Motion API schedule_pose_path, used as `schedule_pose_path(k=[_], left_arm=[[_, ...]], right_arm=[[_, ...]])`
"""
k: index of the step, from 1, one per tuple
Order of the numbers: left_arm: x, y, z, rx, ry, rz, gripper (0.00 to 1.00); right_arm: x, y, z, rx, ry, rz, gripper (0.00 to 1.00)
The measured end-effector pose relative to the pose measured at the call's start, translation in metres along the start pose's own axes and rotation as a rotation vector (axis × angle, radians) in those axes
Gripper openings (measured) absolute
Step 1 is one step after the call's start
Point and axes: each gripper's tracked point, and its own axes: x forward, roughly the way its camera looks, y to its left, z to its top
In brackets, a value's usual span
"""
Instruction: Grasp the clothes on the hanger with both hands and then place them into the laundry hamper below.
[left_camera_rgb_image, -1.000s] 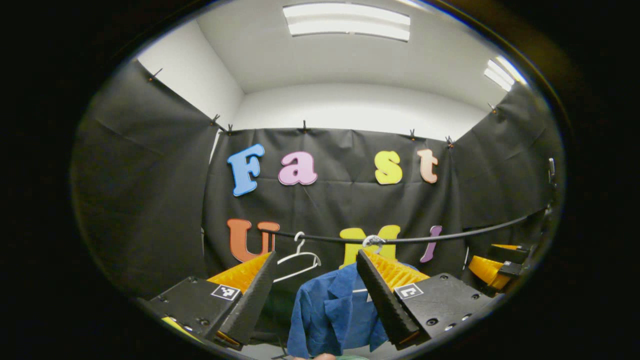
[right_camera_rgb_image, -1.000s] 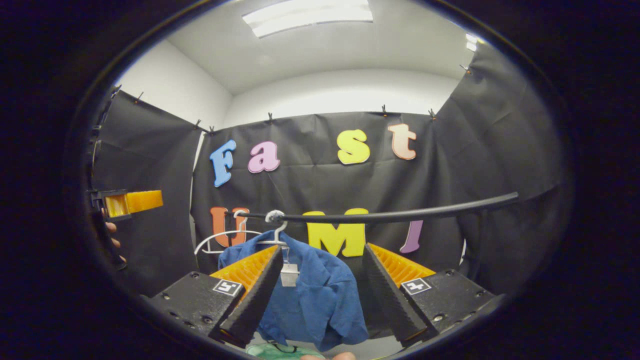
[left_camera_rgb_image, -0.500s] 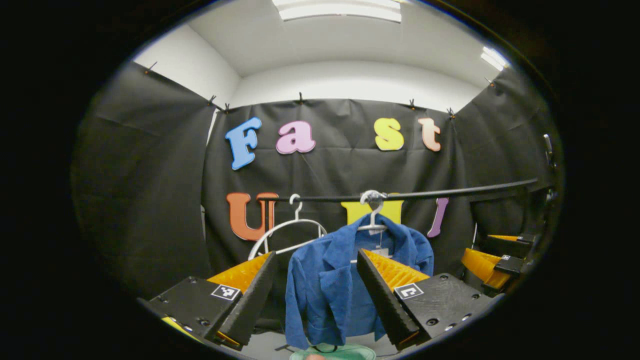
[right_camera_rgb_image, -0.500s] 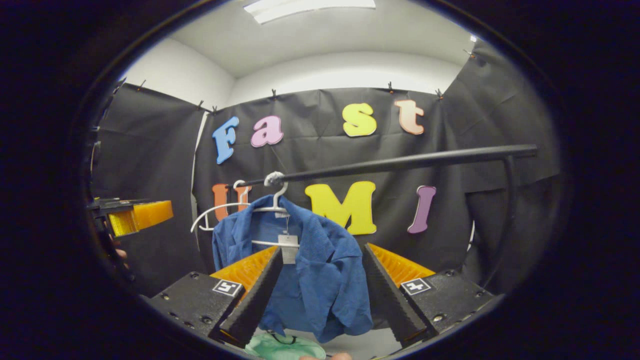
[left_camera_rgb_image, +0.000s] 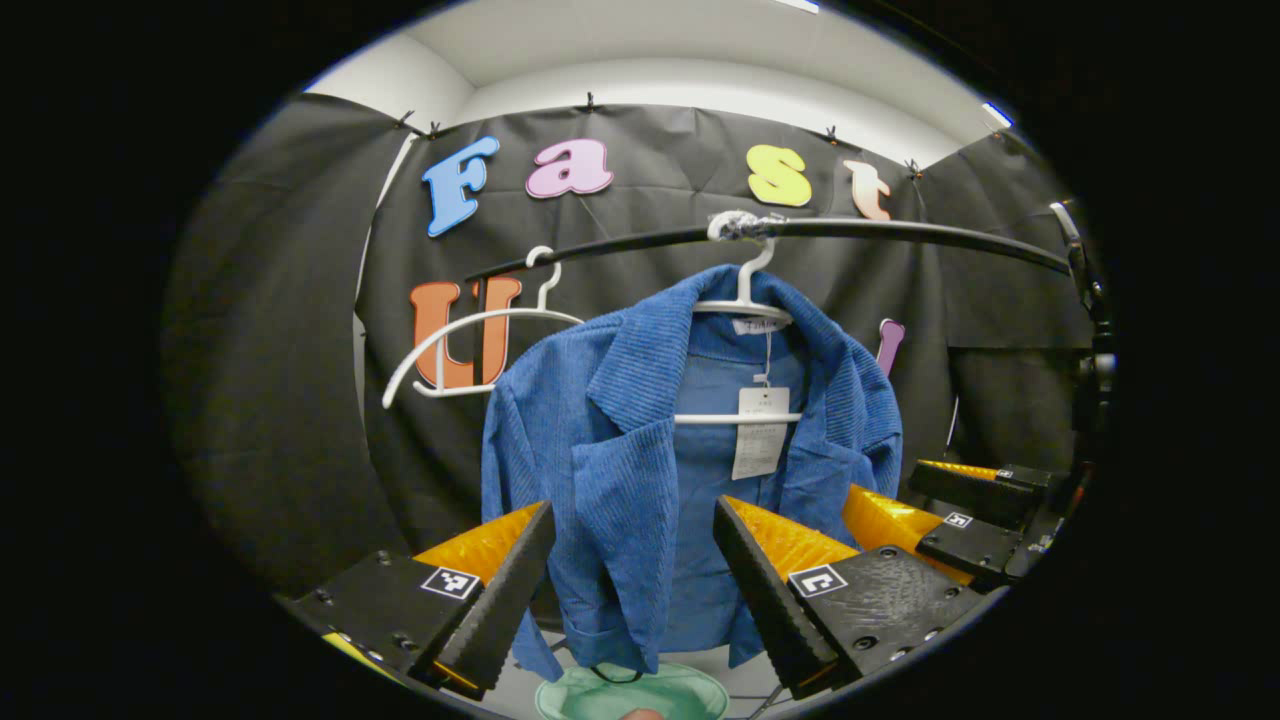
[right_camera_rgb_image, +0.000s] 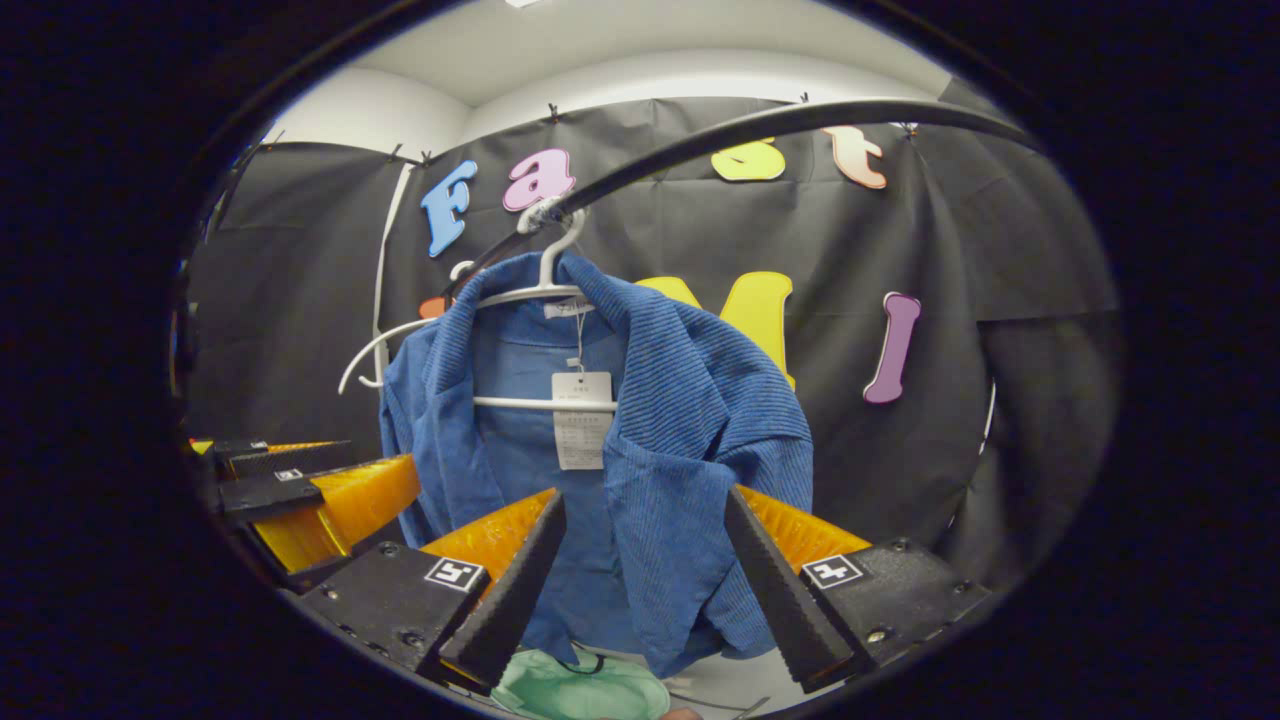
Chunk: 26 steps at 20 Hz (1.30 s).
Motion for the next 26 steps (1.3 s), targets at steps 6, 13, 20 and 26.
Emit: schedule_pose_path(k=[6,13,20,26], left_arm=[[0.043,0.009,-0.012,-0.001,0.015,0.070,0.96],[0.079,0.015,-0.007,-0.024,0.012,0.113,0.96],[0.077,0.032,-0.007,0.032,0.028,0.138,0.23],[0.062,0.050,0.006,0.070,0.041,0.082,0.09]], right_arm=[[0.052,-0.009,-0.011,0.028,0.024,-0.063,1.00],[0.079,-0.008,-0.017,0.002,0.018,-0.145,0.99],[0.071,-0.055,-0.011,0.001,0.015,-0.199,0.31],[0.059,-0.082,0.007,-0.090,-0.033,-0.233,0.10]])
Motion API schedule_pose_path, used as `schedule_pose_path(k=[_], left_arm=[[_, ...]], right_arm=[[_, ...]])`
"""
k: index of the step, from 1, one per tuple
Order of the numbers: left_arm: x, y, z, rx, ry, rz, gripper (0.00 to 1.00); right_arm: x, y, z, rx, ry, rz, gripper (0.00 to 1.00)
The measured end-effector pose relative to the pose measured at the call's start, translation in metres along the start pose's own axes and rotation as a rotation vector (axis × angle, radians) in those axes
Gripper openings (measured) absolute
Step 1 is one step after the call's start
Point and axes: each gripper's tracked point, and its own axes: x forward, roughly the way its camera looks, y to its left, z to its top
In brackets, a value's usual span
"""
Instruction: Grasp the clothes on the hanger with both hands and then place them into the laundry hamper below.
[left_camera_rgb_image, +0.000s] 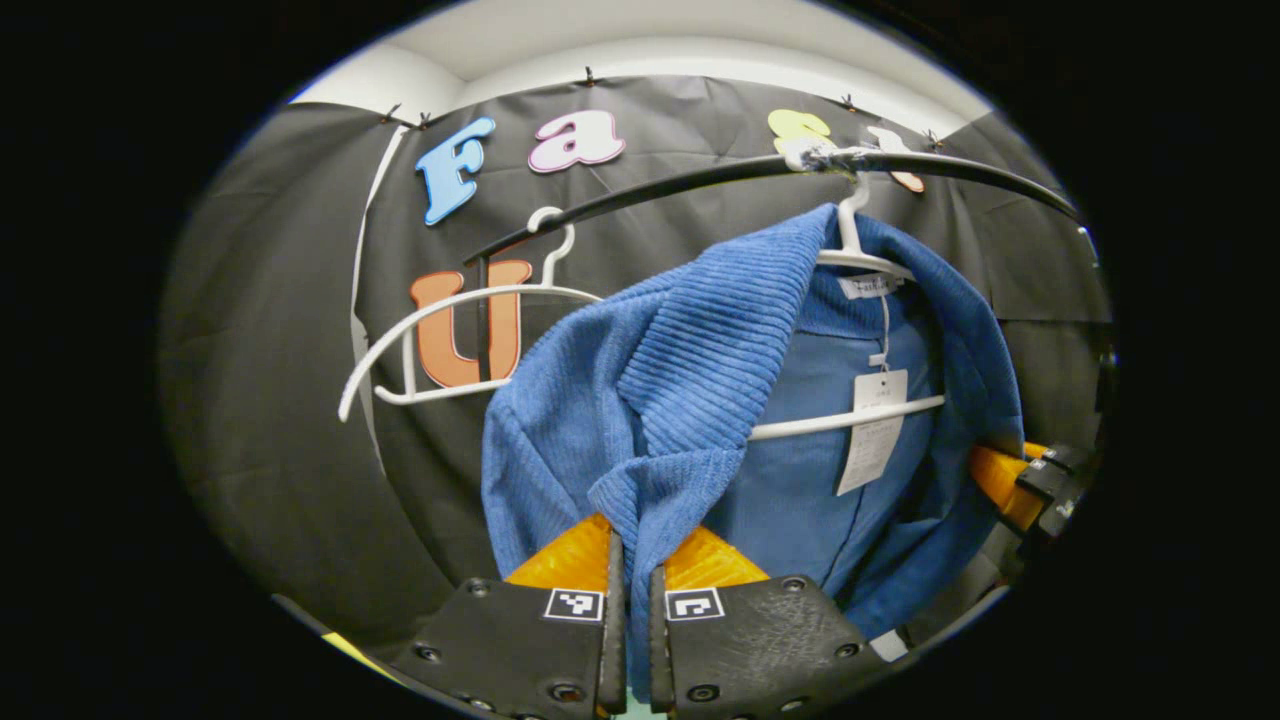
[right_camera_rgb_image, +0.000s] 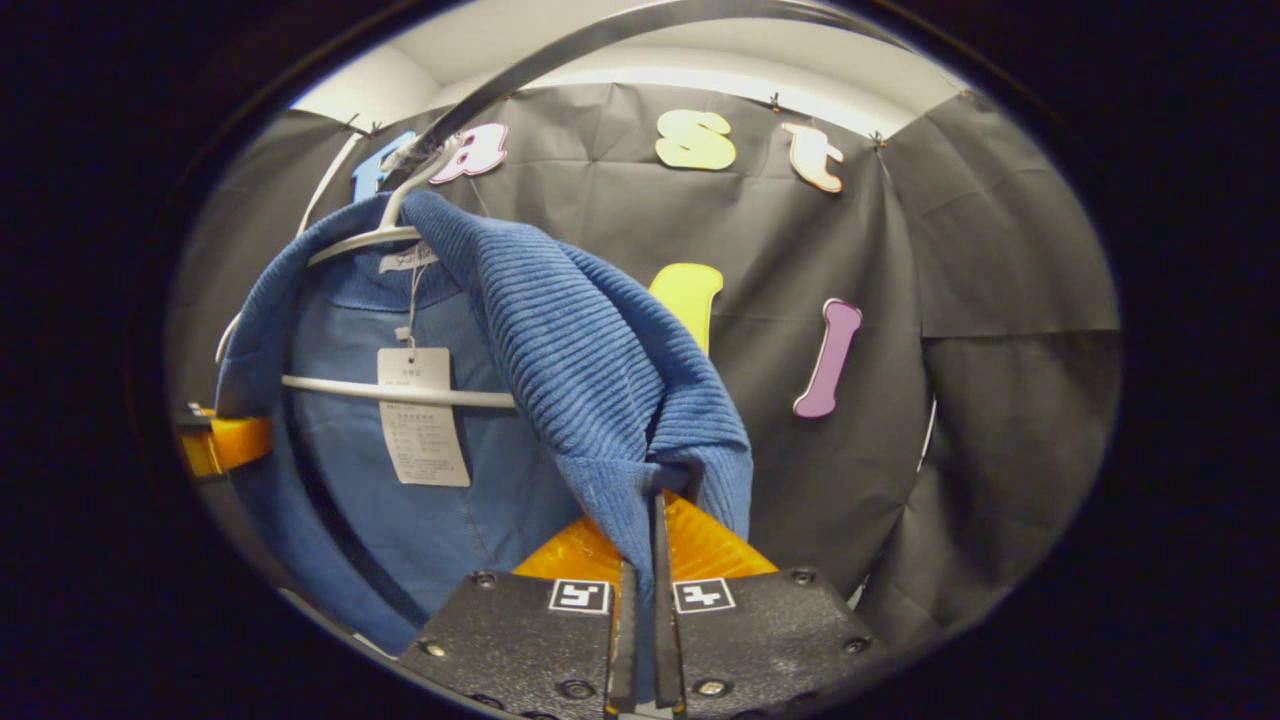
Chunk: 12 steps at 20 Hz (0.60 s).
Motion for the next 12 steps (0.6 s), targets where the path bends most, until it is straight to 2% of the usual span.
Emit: schedule_pose_path(k=[9,10,12], left_arm=[[-0.021,0.048,0.045,0.092,-0.031,0.031,0.09],[-0.022,0.053,0.051,0.099,-0.037,0.031,0.04],[-0.025,0.059,0.061,0.114,-0.048,0.016,0.13]], right_arm=[[-0.013,-0.046,0.040,-0.083,-0.068,-0.088,0.10],[-0.014,-0.048,0.044,-0.095,-0.079,-0.088,0.09],[-0.012,-0.053,0.050,-0.115,-0.097,-0.082,0.08]])
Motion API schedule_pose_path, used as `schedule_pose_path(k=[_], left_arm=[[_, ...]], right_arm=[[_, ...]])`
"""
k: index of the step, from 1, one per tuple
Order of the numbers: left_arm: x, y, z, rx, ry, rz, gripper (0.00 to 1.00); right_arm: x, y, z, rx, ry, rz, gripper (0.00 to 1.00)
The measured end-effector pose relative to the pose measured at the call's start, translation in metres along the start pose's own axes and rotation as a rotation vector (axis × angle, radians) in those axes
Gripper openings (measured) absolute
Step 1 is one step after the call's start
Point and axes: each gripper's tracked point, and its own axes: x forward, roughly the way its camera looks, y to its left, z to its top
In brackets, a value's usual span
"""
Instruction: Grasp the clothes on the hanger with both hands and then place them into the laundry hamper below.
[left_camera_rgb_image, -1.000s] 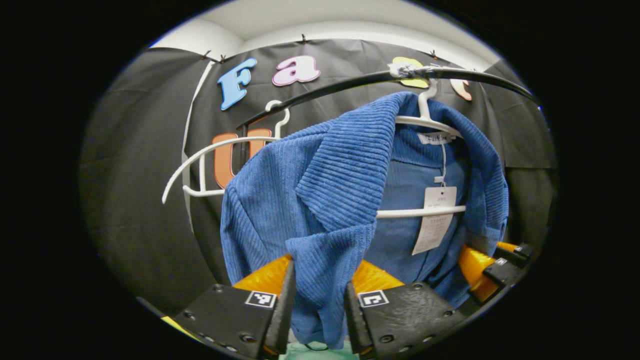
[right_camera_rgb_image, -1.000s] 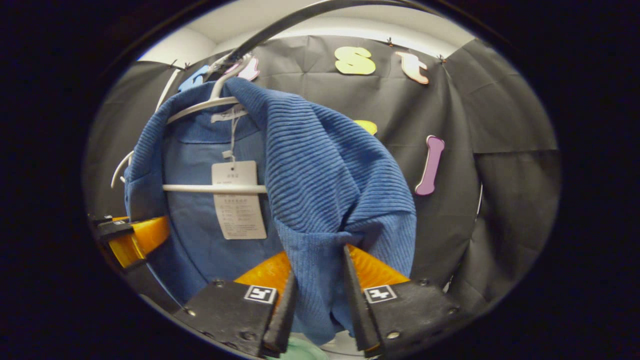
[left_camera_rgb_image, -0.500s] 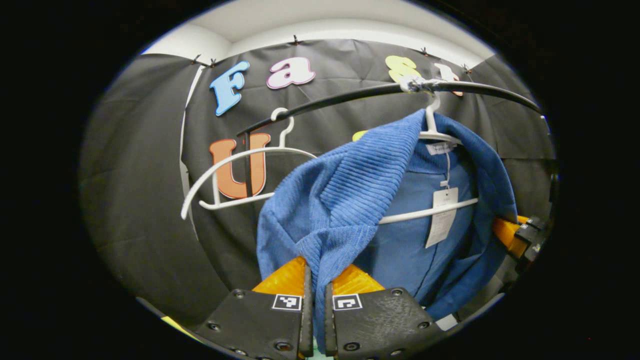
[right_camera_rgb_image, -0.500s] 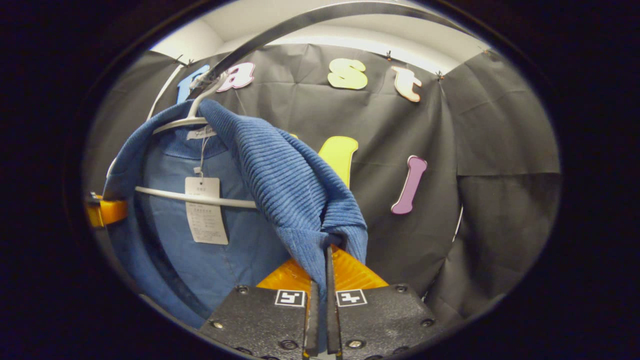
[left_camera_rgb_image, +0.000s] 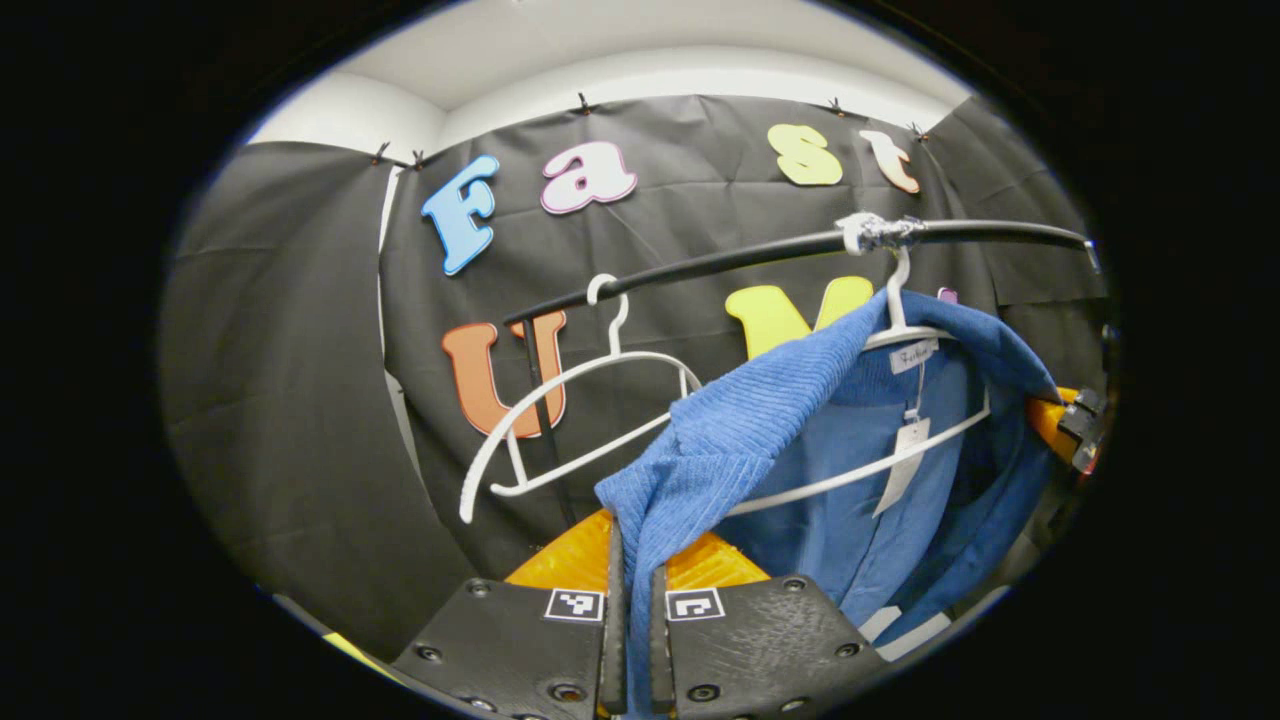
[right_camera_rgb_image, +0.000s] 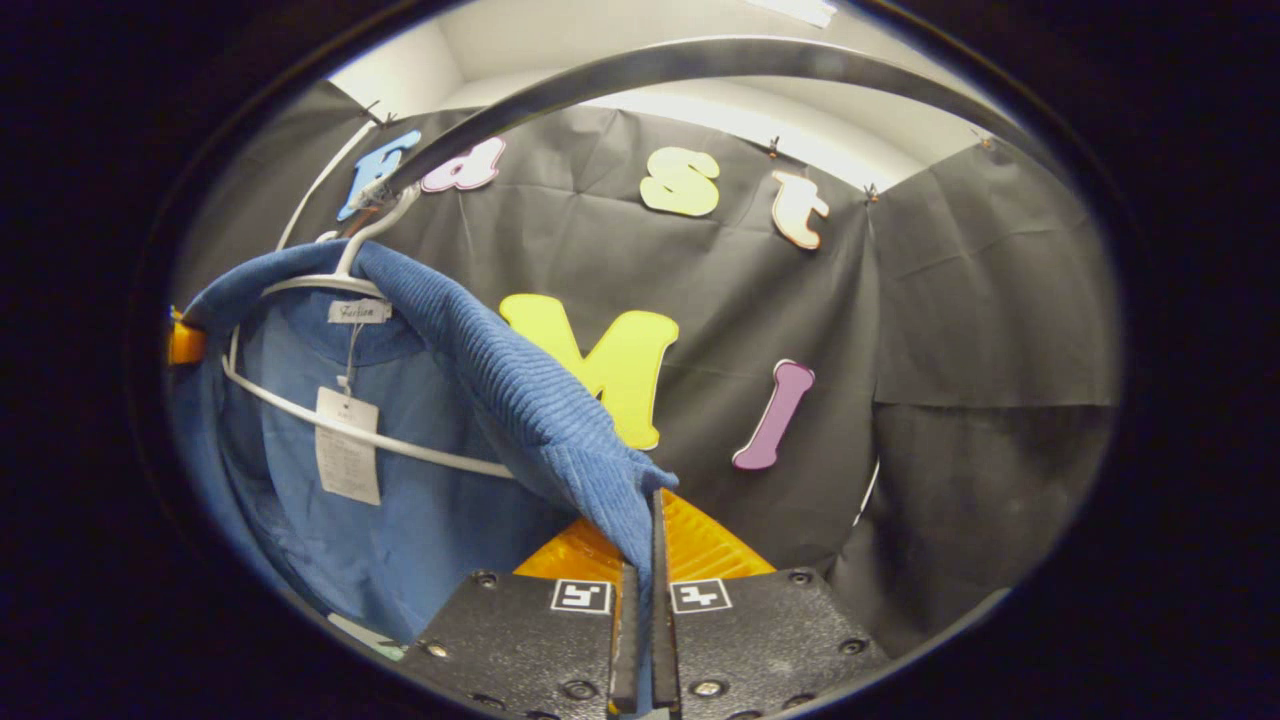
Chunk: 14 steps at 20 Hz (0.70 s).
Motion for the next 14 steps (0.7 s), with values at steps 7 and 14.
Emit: schedule_pose_path(k=[7,14], left_arm=[[-0.005,0.019,0.029,0.056,-0.002,-0.104,0.09],[0.002,0.028,0.037,0.146,0.033,-0.182,0.08]], right_arm=[[-0.002,-0.017,0.020,-0.106,-0.094,-0.008,0.05],[0.005,-0.024,0.030,-0.283,-0.167,-0.043,0.06]])
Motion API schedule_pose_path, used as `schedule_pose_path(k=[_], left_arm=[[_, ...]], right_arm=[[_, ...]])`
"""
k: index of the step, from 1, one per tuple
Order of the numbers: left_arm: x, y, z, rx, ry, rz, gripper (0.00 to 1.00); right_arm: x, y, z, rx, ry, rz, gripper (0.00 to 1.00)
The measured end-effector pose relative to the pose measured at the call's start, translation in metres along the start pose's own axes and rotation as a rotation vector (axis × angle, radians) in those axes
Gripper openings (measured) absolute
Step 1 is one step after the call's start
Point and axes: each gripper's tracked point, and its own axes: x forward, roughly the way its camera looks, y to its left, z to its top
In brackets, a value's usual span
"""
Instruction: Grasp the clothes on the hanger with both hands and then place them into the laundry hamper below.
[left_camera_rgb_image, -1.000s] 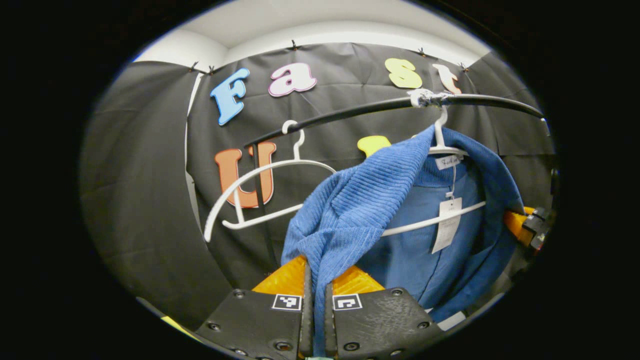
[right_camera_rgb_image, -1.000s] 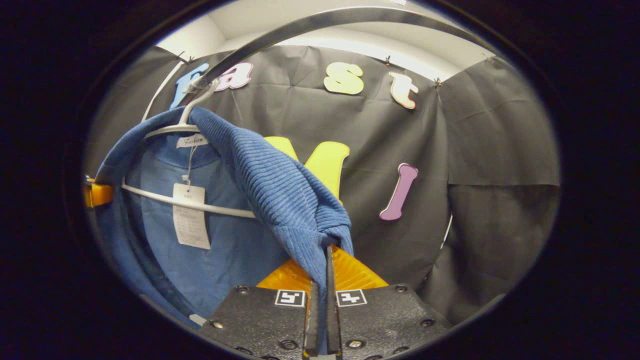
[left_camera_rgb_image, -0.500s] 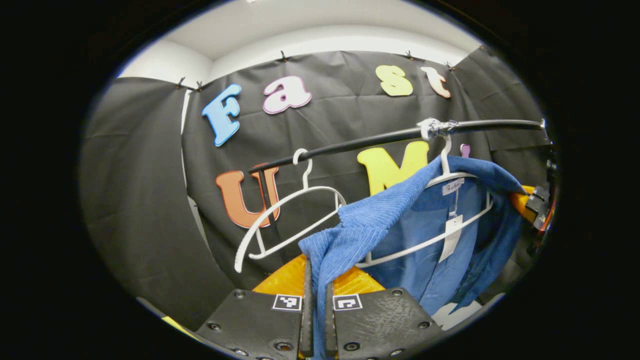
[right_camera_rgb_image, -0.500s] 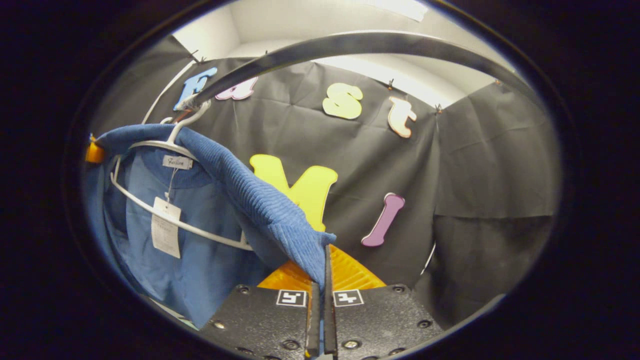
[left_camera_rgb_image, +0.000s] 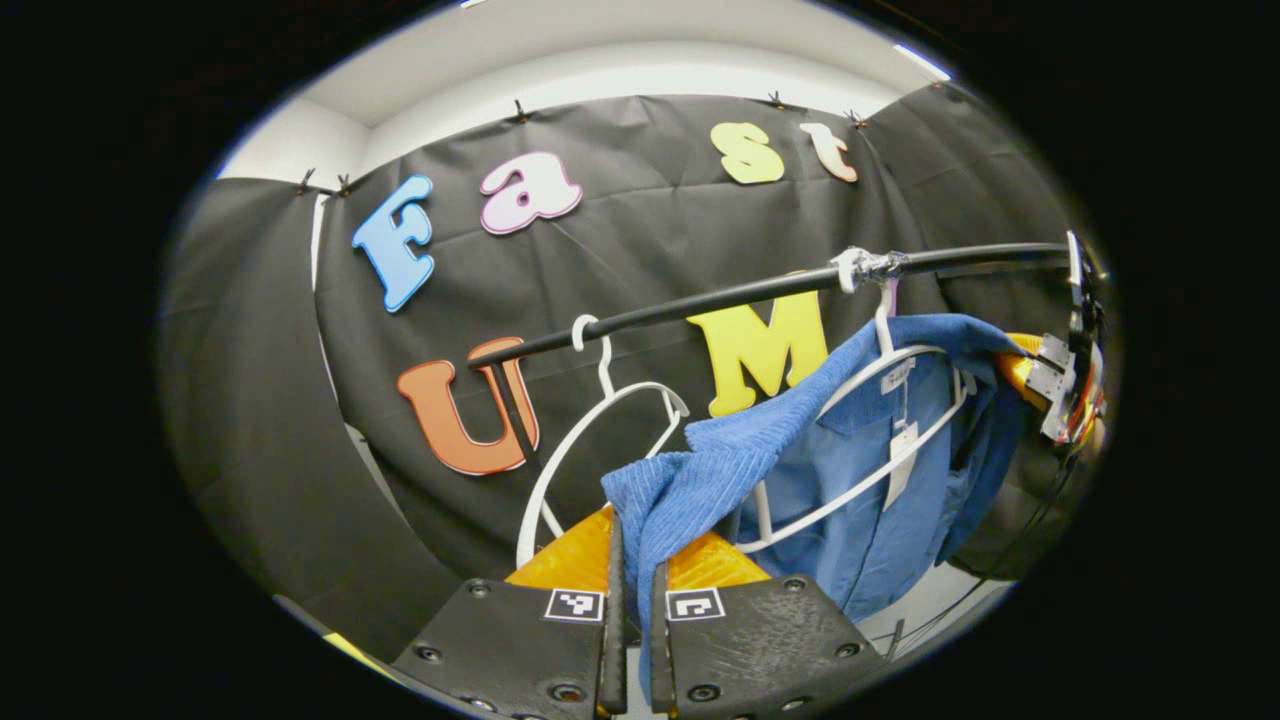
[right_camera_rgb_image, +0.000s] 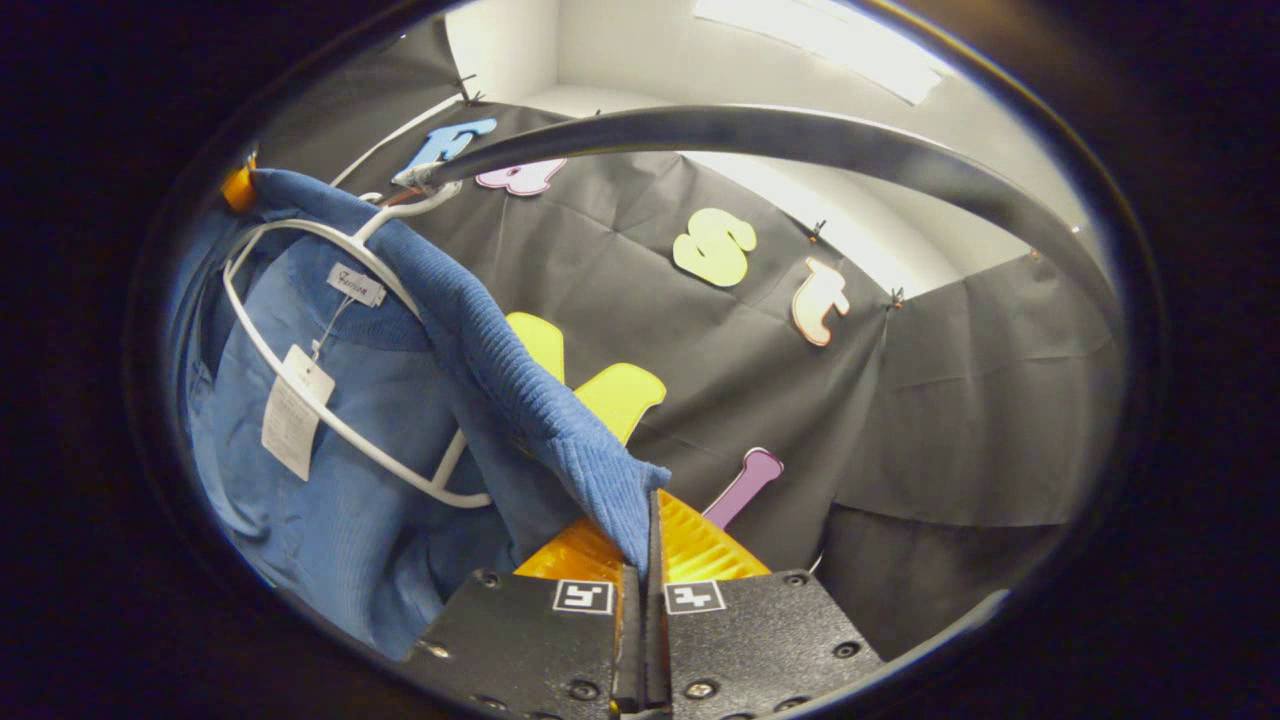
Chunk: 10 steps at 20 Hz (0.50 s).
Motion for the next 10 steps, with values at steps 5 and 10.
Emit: schedule_pose_path(k=[5,10], left_arm=[[0.010,0.010,0.006,0.097,0.003,-0.003,0.09],[0.033,0.013,-0.005,0.146,0.015,-0.003,0.09]], right_arm=[[0.007,-0.005,0.005,-0.043,-0.030,-0.023,0.04],[0.014,0.002,-0.007,-0.039,-0.020,-0.001,0.07]])
